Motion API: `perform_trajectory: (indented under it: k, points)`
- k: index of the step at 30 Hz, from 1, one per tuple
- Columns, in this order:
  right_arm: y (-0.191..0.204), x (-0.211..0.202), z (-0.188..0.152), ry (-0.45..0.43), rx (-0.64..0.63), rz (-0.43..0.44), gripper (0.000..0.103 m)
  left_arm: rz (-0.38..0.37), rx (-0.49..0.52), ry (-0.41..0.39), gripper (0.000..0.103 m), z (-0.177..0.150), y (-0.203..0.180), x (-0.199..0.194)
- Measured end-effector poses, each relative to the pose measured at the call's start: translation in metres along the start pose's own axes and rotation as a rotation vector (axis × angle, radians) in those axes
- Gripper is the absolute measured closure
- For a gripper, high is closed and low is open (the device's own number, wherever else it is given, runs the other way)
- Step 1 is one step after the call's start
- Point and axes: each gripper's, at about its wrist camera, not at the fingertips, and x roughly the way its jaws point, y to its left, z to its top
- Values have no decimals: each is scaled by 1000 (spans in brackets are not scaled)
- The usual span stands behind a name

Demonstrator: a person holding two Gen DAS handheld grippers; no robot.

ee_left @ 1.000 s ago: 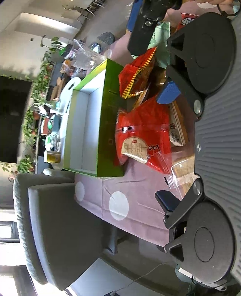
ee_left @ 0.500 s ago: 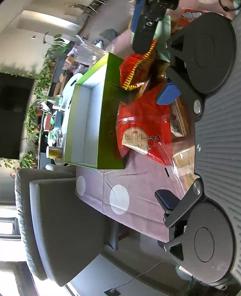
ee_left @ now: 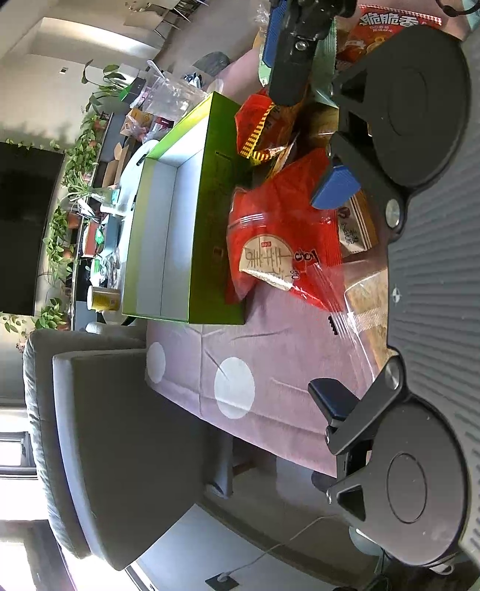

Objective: Organize snacks
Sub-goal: 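Move the right gripper down onto the red bag with white label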

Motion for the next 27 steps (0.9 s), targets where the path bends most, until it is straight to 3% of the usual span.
perform_trajectory:
  k: [9, 27]
  points:
    - [4, 10, 2, 38, -6, 7, 42, -13, 20, -2, 5, 0, 2, 2]
    - [19, 19, 9, 85, -11, 78, 42, -40, 31, 10, 16, 2, 8, 8]
